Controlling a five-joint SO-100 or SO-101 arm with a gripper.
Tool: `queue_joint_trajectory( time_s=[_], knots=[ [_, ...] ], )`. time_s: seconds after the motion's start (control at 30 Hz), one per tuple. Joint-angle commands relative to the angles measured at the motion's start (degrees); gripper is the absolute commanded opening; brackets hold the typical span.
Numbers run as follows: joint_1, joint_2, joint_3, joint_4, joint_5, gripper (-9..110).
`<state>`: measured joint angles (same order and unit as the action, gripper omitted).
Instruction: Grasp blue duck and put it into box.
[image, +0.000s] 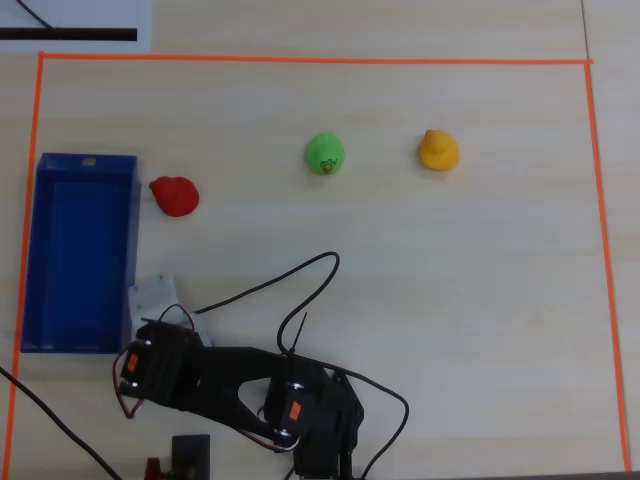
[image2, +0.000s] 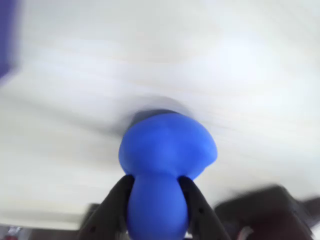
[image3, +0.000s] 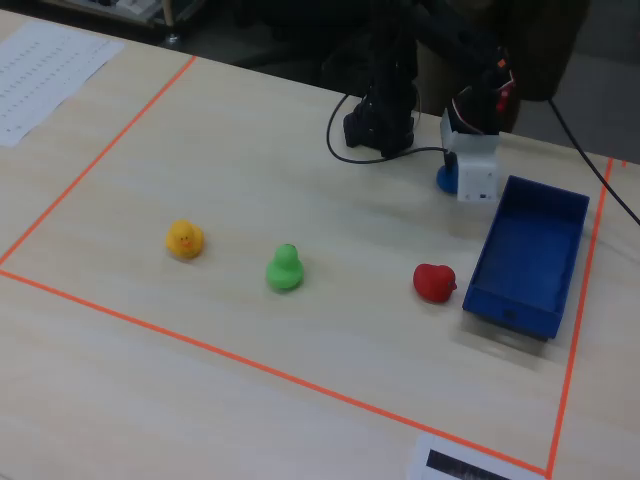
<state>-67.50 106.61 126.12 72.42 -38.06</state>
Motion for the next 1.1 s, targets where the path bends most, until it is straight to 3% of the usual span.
queue_joint_trajectory(
  time_s=[0.0,0.1,0.2,0.37,0.5,0.8,0.93,1.07],
  knots=[
    [14.59,6.06,-15.29,9.58,-1.49,0],
    [24.79,3.16,-36.74,14.33,1.23,0],
    [28.04,-7.21,-58.97,19.07,6.68,0],
    [20.74,-22.76,-80.68,21.53,14.33,0],
    [14.94,-36.39,-98.53,24.96,14.59,0],
    [8.96,-55.99,-111.53,27.86,13.18,0],
    [9.49,-58.89,-108.90,28.30,9.76,26],
    [11.60,-59.33,-107.49,28.39,7.82,39]
  ],
)
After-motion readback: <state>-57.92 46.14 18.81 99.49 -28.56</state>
